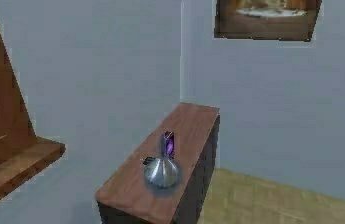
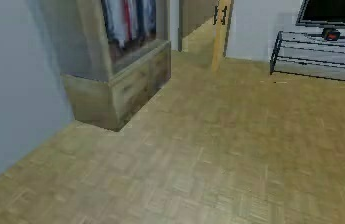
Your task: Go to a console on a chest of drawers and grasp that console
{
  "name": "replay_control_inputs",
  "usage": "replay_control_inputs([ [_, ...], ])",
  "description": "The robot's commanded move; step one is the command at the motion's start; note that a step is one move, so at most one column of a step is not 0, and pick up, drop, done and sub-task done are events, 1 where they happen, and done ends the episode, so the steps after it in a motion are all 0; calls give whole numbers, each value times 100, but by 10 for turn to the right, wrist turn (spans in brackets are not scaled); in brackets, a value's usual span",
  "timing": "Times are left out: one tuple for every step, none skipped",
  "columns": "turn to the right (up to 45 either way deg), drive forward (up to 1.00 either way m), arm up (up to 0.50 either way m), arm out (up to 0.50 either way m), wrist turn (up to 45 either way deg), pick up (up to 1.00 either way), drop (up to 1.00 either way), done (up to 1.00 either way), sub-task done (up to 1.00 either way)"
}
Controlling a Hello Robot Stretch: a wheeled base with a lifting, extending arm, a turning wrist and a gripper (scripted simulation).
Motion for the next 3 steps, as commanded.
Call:
replay_control_inputs([
  [-450, 0, 0, 0, 0, 0, 0, 0, 0],
  [-420, 0, 0, 0, 0, 0, 0, 0, 0],
  [450, 0, 0, 0, 0, 0, 0, 0, 0],
])
